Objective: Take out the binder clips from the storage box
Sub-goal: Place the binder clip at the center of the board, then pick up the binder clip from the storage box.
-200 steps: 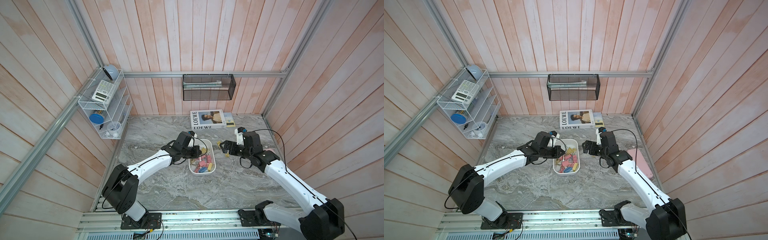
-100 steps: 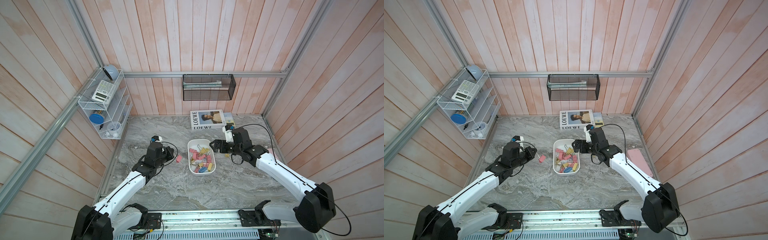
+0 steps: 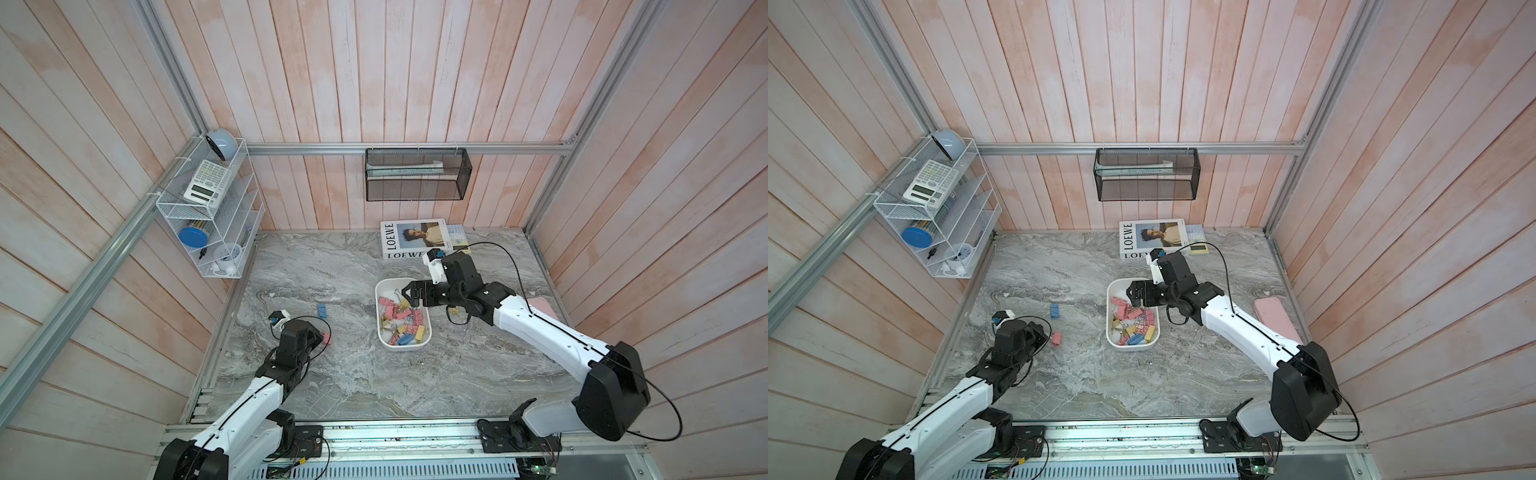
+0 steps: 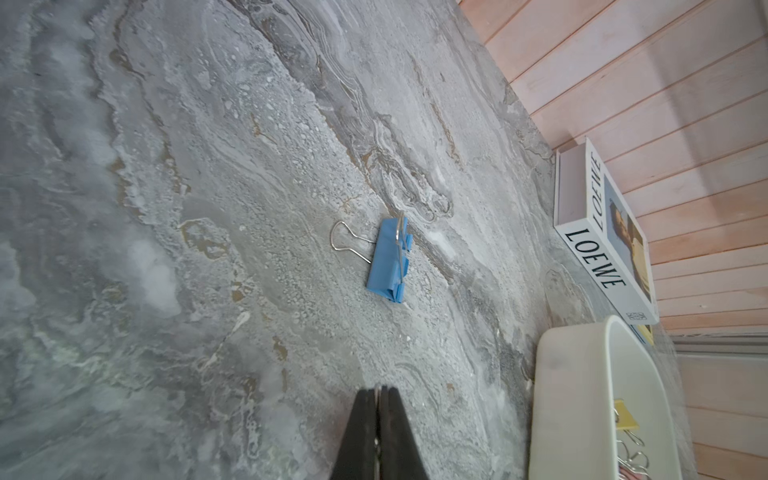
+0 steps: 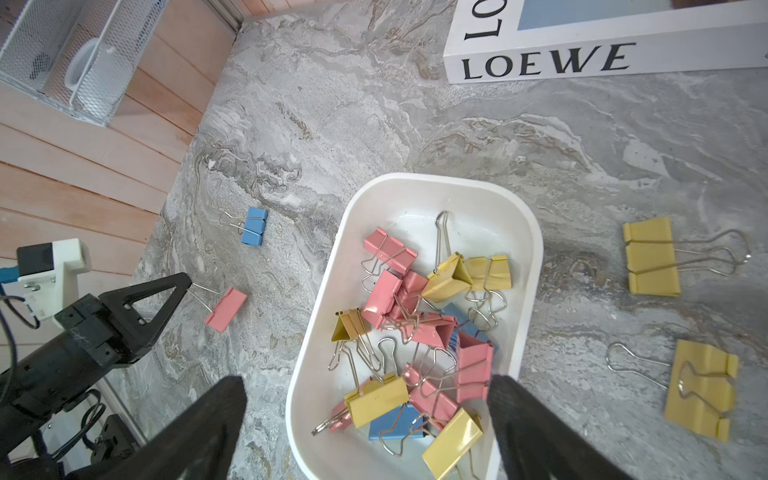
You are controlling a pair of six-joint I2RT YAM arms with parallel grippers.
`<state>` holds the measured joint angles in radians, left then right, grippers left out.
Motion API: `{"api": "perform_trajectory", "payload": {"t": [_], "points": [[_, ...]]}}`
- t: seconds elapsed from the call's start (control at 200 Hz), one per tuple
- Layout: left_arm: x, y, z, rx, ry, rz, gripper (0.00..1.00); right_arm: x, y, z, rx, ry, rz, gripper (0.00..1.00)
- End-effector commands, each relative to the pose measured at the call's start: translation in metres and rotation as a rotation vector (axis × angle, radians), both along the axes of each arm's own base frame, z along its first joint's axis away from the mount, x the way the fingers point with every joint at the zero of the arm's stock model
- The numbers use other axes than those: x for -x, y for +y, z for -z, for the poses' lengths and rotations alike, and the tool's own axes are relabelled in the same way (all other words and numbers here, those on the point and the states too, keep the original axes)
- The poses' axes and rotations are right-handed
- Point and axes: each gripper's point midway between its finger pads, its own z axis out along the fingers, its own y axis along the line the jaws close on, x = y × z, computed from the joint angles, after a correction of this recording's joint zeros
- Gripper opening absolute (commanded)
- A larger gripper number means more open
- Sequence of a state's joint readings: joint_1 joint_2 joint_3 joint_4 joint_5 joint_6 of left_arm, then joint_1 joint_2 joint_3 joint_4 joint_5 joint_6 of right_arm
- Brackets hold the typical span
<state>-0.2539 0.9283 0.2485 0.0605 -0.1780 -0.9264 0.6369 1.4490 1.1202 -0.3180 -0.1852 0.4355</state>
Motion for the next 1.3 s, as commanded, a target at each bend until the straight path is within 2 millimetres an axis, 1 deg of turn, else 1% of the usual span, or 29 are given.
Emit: {"api": "perform_trajectory", "payload": {"t": [0.0,0.06,0.16,0.21,0.215,0.225,0.23,0.235,0.305,0.34,0.39,0.43,0.455,0.525,0.6,0.62,0.64,0.7,0.79,0.835,0.895,0.945,0.995,1.055,1.105,1.17,1.25,1.295], "points": [[-0.008,0.007,-0.013,0.007,-0.083,-0.041,0.02,0.007,0.007,0.012,0.075,0.013,-0.043,0.98],[-0.005,0.007,-0.010,-0.002,-0.068,-0.037,0.11,0.012,0.011,0.020,0.111,0.018,-0.067,0.97],[0.001,0.009,-0.009,-0.018,-0.046,-0.033,0.17,0.021,0.014,0.033,0.178,0.036,-0.090,0.94],[0.003,0.010,-0.010,-0.023,-0.043,-0.034,0.30,0.026,0.014,0.040,0.216,0.056,-0.093,0.91],[0.003,0.010,-0.010,-0.023,-0.042,-0.033,0.31,0.027,0.014,0.040,0.217,0.057,-0.094,0.91],[0.004,0.010,-0.010,-0.023,-0.040,-0.033,0.38,0.028,0.015,0.041,0.220,0.062,-0.095,0.90],[0.004,0.010,-0.010,-0.024,-0.039,-0.033,0.38,0.028,0.015,0.042,0.223,0.065,-0.097,0.90],[0.004,0.011,-0.010,-0.023,-0.040,-0.034,0.40,0.029,0.015,0.042,0.225,0.068,-0.096,0.89],[0.006,0.011,-0.013,-0.022,-0.040,-0.032,0.50,0.038,0.019,0.050,0.248,0.097,-0.115,0.81],[0.007,0.011,-0.015,-0.021,-0.039,-0.032,0.61,0.042,0.021,0.054,0.262,0.104,-0.124,0.77],[0.009,0.011,-0.017,-0.017,-0.037,-0.036,0.76,0.047,0.023,0.060,0.274,0.119,-0.134,0.75],[0.009,0.011,-0.020,-0.014,-0.036,-0.035,0.81,0.051,0.026,0.063,0.275,0.135,-0.135,0.75],[0.009,0.011,-0.022,-0.011,-0.035,-0.034,0.86,0.054,0.028,0.064,0.276,0.145,-0.136,0.74],[0.007,0.007,-0.028,-0.005,-0.037,-0.019,0.89,0.060,0.032,0.070,0.284,0.171,-0.131,0.67],[0.006,0.005,-0.035,0.003,-0.037,-0.007,0.93,0.066,0.040,0.076,0.287,0.192,-0.133,0.67],[0.005,0.004,-0.035,0.003,-0.036,-0.004,0.97,0.067,0.042,0.078,0.292,0.195,-0.134,0.67],[0.005,0.004,-0.036,0.003,-0.037,-0.001,0.98,0.068,0.043,0.081,0.302,0.198,-0.135,0.67],[0.005,0.003,-0.038,0.000,-0.034,0.003,0.98,0.069,0.046,0.086,0.333,0.212,-0.128,0.66],[0.008,0.005,-0.036,-0.010,-0.012,-0.005,0.98,0.070,0.047,0.095,0.378,0.253,-0.132,0.59],[0.010,0.007,-0.035,-0.016,0.000,-0.008,0.99,0.070,0.046,0.098,0.406,0.269,-0.136,0.57],[0.011,0.008,-0.039,-0.021,0.004,-0.014,1.00,0.070,0.047,0.102,0.430,0.288,-0.143,0.56],[0.012,0.009,-0.043,-0.024,0.000,-0.015,1.00,0.070,0.048,0.107,0.444,0.304,-0.148,0.53],[0.011,0.009,-0.048,-0.024,-0.012,-0.011,1.00,0.069,0.046,0.109,0.460,0.313,-0.142,0.48],[0.010,0.007,-0.053,-0.020,-0.023,-0.004,1.00,0.068,0.043,0.110,0.479,0.312,-0.133,0.39],[0.010,0.006,-0.055,-0.017,-0.026,0.003,1.00,0.069,0.039,0.109,0.489,0.313,-0.124,0.37],[0.010,0.004,-0.056,-0.012,-0.025,0.012,1.00,0.070,0.035,0.108,0.494,0.310,-0.112,0.30],[0.010,0.003,-0.057,-0.005,-0.027,0.015,1.00,0.073,0.028,0.106,0.496,0.310,-0.099,0.26],[0.009,0.003,-0.059,-0.003,-0.031,0.017,1.00,0.074,0.025,0.106,0.496,0.314,-0.093,0.21]]}}
